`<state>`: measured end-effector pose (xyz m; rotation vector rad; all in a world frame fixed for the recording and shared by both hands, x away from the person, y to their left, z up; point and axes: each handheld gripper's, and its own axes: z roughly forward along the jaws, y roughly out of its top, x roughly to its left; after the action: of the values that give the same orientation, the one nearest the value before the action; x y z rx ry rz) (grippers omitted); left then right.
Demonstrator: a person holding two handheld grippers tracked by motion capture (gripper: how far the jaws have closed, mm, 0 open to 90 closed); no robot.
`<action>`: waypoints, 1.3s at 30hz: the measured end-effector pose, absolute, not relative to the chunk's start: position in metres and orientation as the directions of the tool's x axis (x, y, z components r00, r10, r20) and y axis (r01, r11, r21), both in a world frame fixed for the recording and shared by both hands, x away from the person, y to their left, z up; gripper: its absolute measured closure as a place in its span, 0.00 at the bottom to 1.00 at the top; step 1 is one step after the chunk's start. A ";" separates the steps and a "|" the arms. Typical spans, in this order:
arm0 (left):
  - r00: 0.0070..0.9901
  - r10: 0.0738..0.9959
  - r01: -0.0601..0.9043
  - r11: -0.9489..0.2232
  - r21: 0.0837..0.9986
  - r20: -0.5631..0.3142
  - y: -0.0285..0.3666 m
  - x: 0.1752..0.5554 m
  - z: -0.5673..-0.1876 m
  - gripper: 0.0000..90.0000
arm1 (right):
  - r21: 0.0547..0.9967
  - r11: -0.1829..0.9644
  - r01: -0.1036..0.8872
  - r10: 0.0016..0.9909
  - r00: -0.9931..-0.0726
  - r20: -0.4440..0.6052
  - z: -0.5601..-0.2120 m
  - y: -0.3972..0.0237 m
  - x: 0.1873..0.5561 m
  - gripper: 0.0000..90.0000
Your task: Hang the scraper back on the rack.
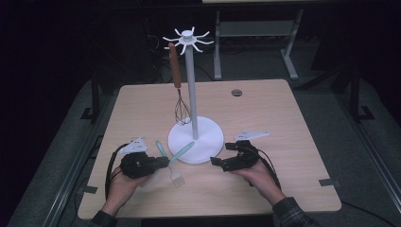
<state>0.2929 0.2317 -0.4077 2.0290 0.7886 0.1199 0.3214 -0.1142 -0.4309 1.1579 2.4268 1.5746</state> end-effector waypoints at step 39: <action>0.848 0.488 0.422 -0.384 0.821 -0.207 0.175 0.301 -0.401 0.91 | 0.781 0.054 0.622 0.467 -0.707 0.530 -0.426 -0.090 0.322 0.65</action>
<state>0.3011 0.1749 -0.4005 2.0255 0.6669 0.0839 0.3225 -0.0901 -0.4263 1.2363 2.3736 1.8888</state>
